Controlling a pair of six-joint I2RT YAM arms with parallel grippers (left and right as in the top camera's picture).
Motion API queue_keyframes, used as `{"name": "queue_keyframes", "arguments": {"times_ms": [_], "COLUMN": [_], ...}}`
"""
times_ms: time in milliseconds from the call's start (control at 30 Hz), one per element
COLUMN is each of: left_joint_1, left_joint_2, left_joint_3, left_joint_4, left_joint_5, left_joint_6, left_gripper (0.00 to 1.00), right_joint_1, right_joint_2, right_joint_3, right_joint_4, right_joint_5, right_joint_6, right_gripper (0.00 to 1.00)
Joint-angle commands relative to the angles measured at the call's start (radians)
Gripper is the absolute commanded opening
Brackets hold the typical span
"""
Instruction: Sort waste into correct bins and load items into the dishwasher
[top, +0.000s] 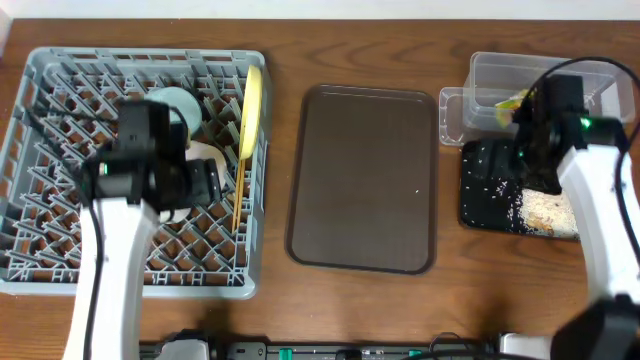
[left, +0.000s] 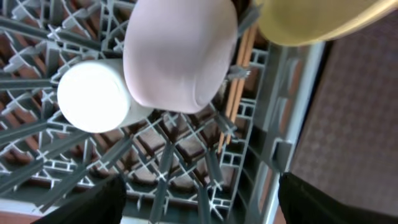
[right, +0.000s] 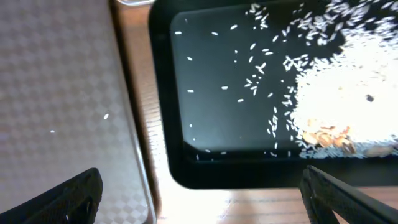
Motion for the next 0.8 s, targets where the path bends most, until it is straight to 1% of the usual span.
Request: {"name": "queue_keyframes", "arguments": {"times_ms": [0, 167, 233, 367, 533, 767], "left_joint_1": [-0.028, -0.059, -0.059, -0.059, -0.059, -0.059], "left_joint_2": [-0.164, -0.409, -0.487, -0.559, -0.564, -0.557], "left_joint_3": [-0.09, -0.257, -0.311, -0.341, -0.342, -0.342], "left_joint_4": [0.057, 0.166, 0.19, 0.219, 0.203, 0.203], "left_joint_5": [-0.02, -0.023, -0.023, -0.024, -0.03, -0.03], "left_joint_6": [0.006, 0.005, 0.005, 0.006, 0.006, 0.006], "left_gripper": [0.8, 0.8, 0.91, 0.91, 0.91, 0.92], "right_joint_1": [0.018, 0.034, 0.034, 0.034, 0.034, 0.034], "right_joint_2": [-0.155, -0.443, -0.548, -0.711, -0.812, -0.826], "right_joint_3": [-0.08, -0.255, -0.308, -0.365, -0.373, -0.373], "right_joint_4": [0.045, 0.163, 0.196, 0.211, 0.211, 0.193], "right_joint_5": [-0.002, 0.008, 0.028, 0.072, 0.071, 0.071], "right_joint_6": [0.017, 0.017, 0.017, 0.016, 0.016, 0.016], "right_gripper": [0.99, 0.99, 0.99, 0.99, 0.99, 0.99]}}
